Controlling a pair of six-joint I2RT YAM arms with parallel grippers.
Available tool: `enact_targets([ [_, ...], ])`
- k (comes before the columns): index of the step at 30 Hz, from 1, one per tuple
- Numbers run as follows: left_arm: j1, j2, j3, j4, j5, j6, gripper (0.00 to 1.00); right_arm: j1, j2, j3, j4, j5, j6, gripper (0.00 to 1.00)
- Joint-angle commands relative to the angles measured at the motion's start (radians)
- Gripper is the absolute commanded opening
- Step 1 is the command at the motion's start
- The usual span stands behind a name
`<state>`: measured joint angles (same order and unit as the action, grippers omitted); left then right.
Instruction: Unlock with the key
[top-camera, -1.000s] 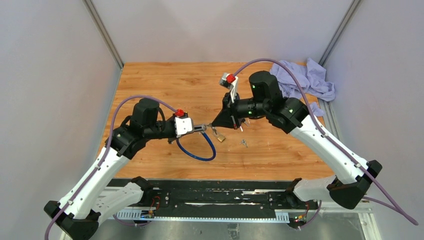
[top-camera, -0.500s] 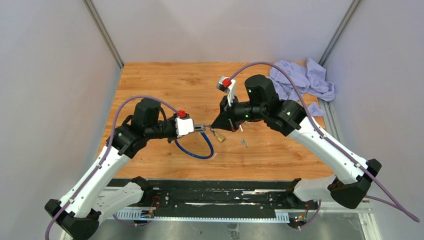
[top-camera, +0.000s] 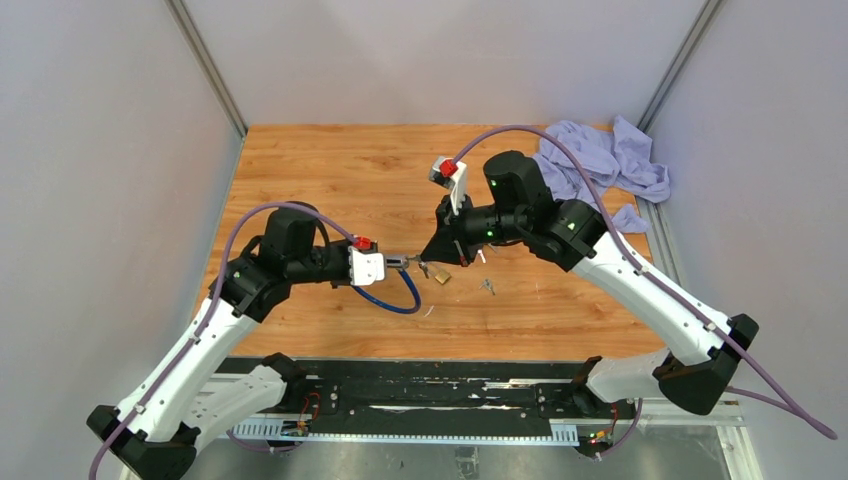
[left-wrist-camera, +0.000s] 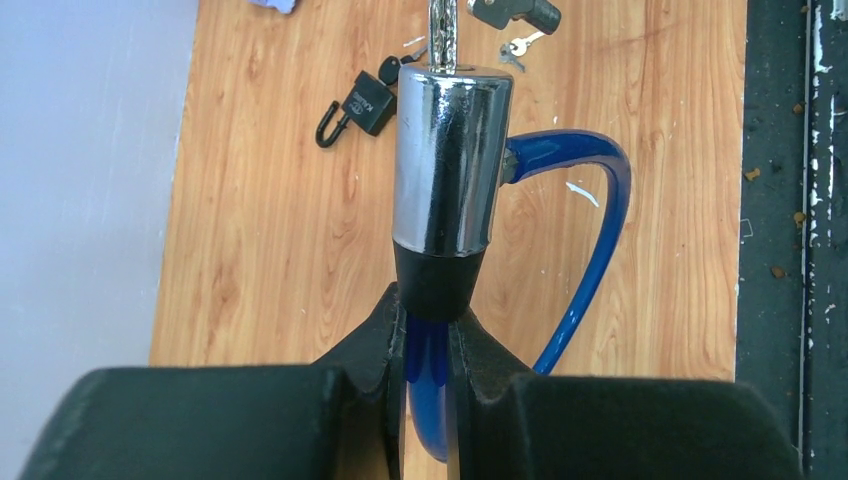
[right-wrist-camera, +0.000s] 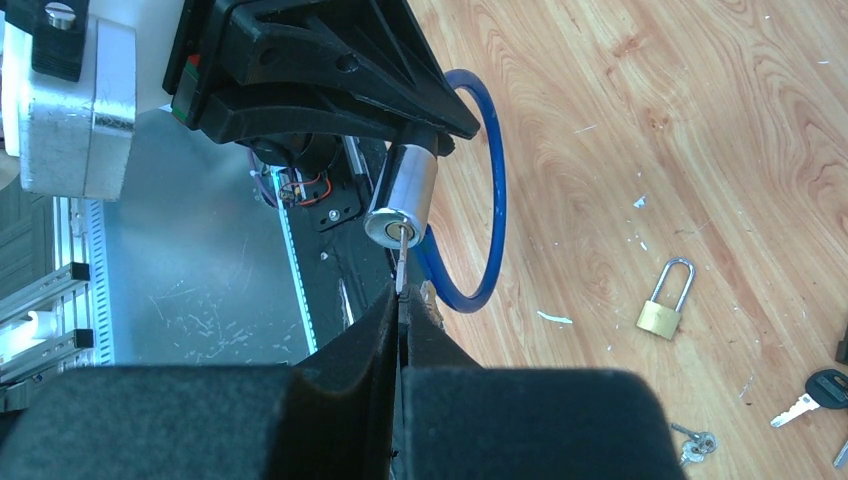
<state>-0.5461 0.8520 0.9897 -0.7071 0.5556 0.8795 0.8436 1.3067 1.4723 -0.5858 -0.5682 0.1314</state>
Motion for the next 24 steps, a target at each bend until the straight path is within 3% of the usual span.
enact_targets([
  [1,0.000,0.005,0.010,0.035,0.017,0.020,0.00,0.011,0.008,-0.001,-0.010,-0.012,0.008,0.01],
  [9,-0.023,0.003,-0.006,0.035,-0.016,0.065,0.00,0.024,0.030,-0.003,-0.013,-0.002,0.021,0.01],
  [18,-0.044,-0.007,-0.039,0.079,-0.036,0.010,0.00,0.058,0.027,-0.055,0.045,0.037,0.048,0.01],
  [24,-0.061,-0.041,-0.058,0.082,0.015,0.051,0.00,0.064,0.026,-0.079,0.078,0.048,0.057,0.01],
])
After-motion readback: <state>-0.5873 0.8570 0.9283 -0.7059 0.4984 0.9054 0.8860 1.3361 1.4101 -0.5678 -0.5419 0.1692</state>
